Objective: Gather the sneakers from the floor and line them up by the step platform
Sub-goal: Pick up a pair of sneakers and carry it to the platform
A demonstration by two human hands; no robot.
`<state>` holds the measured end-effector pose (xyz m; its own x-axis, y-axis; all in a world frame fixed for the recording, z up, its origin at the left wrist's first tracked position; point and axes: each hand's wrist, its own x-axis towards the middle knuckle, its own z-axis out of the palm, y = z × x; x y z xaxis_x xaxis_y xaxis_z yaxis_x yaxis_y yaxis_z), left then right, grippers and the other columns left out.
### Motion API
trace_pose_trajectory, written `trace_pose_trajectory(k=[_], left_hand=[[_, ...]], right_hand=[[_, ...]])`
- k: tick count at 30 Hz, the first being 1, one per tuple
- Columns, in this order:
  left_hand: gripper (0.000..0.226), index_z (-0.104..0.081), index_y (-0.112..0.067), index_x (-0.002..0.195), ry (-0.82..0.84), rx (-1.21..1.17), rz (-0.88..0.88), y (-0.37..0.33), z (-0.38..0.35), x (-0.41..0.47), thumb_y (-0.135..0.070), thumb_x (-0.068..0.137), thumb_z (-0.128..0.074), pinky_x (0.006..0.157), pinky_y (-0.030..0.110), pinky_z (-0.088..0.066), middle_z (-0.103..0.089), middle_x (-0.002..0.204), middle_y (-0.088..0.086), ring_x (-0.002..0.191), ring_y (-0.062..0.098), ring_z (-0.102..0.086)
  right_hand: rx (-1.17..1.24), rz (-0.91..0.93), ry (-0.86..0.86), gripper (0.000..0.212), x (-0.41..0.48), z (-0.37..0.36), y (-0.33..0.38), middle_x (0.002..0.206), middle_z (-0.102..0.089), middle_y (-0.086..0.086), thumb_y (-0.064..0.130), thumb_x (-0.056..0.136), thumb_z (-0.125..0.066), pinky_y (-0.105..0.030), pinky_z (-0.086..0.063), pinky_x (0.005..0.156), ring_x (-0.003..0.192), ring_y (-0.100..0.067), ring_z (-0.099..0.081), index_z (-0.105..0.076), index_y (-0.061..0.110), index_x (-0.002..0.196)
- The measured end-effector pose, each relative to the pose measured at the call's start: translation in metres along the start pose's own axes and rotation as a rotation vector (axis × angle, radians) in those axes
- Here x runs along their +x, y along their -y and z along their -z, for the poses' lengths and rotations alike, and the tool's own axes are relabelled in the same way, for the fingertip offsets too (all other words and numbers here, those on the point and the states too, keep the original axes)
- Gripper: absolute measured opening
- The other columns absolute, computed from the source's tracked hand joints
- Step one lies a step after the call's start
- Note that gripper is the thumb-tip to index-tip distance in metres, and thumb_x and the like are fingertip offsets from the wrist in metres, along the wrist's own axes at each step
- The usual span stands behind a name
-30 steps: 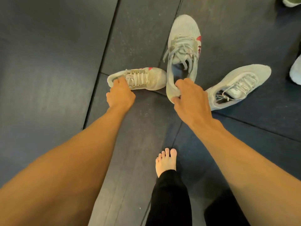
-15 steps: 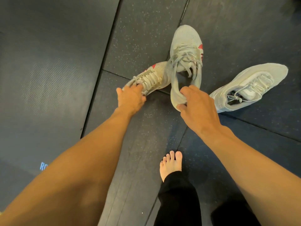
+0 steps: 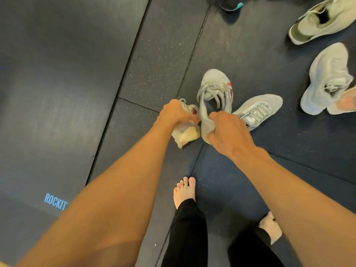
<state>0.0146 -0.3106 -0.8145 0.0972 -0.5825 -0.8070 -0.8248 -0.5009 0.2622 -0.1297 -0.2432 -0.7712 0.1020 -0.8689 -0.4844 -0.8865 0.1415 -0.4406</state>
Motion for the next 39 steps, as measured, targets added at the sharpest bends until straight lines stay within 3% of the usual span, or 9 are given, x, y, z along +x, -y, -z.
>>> trace_pose_trajectory(k=[3, 7, 12, 20, 23, 25, 28, 34, 39], left_hand=[[0.052, -0.058, -0.010, 0.085, 0.144, 0.164, -0.086, -0.041, 0.039, -0.060, -0.041, 0.056, -0.088, 0.052, 0.029, -0.043, -0.060, 0.086, 0.005, 0.069, 0.018, -0.057], [0.049, -0.057, -0.011, 0.081, 0.095, 0.238, -0.206, -0.090, 0.088, -0.154, -0.033, 0.052, -0.090, 0.070, 0.038, -0.051, -0.060, 0.089, 0.005, 0.083, 0.027, -0.059], [0.041, -0.038, -0.019, 0.063, -0.248, 0.384, -0.400, -0.153, 0.151, -0.314, -0.030, 0.065, -0.078, 0.085, 0.043, -0.035, -0.043, 0.068, -0.002, 0.081, 0.028, -0.048], [0.048, -0.028, -0.020, 0.060, -0.833, 0.431, -0.640, -0.197, 0.255, -0.601, -0.036, 0.069, -0.073, 0.057, 0.032, -0.025, -0.032, 0.061, -0.002, 0.068, 0.027, -0.038], [0.046, -0.035, -0.020, 0.061, -0.872, 0.434, -0.589, -0.188, 0.294, -0.695, -0.041, 0.064, -0.076, 0.053, 0.032, -0.028, -0.042, 0.064, 0.000, 0.069, 0.028, -0.045], [0.047, -0.040, -0.017, 0.059, -0.887, 0.390, -0.556, -0.174, 0.313, -0.758, -0.043, 0.062, -0.079, 0.053, 0.032, -0.032, -0.043, 0.061, 0.003, 0.069, 0.033, -0.051], [0.049, -0.042, -0.012, 0.053, -1.014, 0.293, -0.523, -0.142, 0.328, -0.841, -0.039, 0.060, -0.082, 0.046, 0.031, -0.031, -0.055, 0.065, 0.014, 0.068, 0.028, -0.059], [0.038, -0.035, -0.020, 0.059, -1.339, 0.260, -0.376, -0.068, 0.313, -0.945, -0.028, 0.067, -0.072, 0.056, 0.032, -0.036, -0.045, 0.062, 0.007, 0.074, 0.037, -0.056], [0.038, -0.044, -0.017, 0.063, -1.429, 0.172, -0.172, 0.029, 0.270, -1.012, -0.036, 0.064, -0.078, 0.057, 0.032, -0.040, -0.046, 0.061, 0.000, 0.069, 0.030, -0.055]], right_hand=[[0.022, -0.066, 0.029, 0.015, -0.023, 0.060, 0.012, 0.095, -0.061, -0.015, 0.014, 0.080, -0.061, -0.032, -0.036, 0.068, 0.095, -0.040, -0.057, -0.058, 0.018, 0.094], [0.000, -0.071, 0.016, 0.017, -0.063, 0.162, 0.039, 0.084, -0.053, -0.006, 0.016, 0.074, -0.063, -0.031, -0.035, 0.066, 0.085, -0.036, -0.053, -0.052, 0.024, 0.084], [-0.054, 0.067, -0.163, 0.011, -0.149, 0.308, 0.094, 0.081, -0.050, -0.007, 0.022, 0.077, -0.059, -0.031, -0.034, 0.064, 0.084, -0.035, -0.054, -0.049, 0.024, 0.081], [-0.077, 0.327, -0.356, 0.013, -0.344, 0.508, 0.205, 0.065, -0.055, 0.002, 0.025, 0.070, -0.068, -0.024, -0.029, 0.046, 0.068, -0.025, -0.053, -0.056, 0.020, 0.070], [-0.075, 0.440, -0.336, 0.015, -0.414, 0.555, 0.255, 0.070, -0.065, -0.005, 0.024, 0.067, -0.073, -0.031, -0.049, 0.053, 0.070, -0.027, -0.063, -0.058, 0.019, 0.070], [-0.055, 0.515, -0.315, 0.017, -0.462, 0.577, 0.285, 0.080, -0.069, -0.012, 0.024, 0.069, -0.075, -0.044, -0.058, 0.067, 0.073, -0.031, -0.066, -0.062, 0.016, 0.076], [-0.028, 0.618, -0.290, 0.023, -0.523, 0.593, 0.324, 0.075, -0.070, -0.015, 0.023, 0.069, -0.077, -0.049, -0.058, 0.068, 0.067, -0.033, -0.069, -0.062, 0.010, 0.081], [-0.055, 0.800, -0.198, 0.028, -0.621, 0.575, 0.399, 0.066, -0.070, -0.019, 0.016, 0.073, -0.075, -0.046, -0.060, 0.060, 0.053, -0.031, -0.069, -0.060, 0.002, 0.093], [-0.050, 0.930, -0.023, 0.025, -0.690, 0.521, 0.437, 0.059, -0.068, -0.018, 0.014, 0.075, -0.076, -0.042, -0.060, 0.056, 0.054, -0.032, -0.069, -0.062, -0.001, 0.089]])
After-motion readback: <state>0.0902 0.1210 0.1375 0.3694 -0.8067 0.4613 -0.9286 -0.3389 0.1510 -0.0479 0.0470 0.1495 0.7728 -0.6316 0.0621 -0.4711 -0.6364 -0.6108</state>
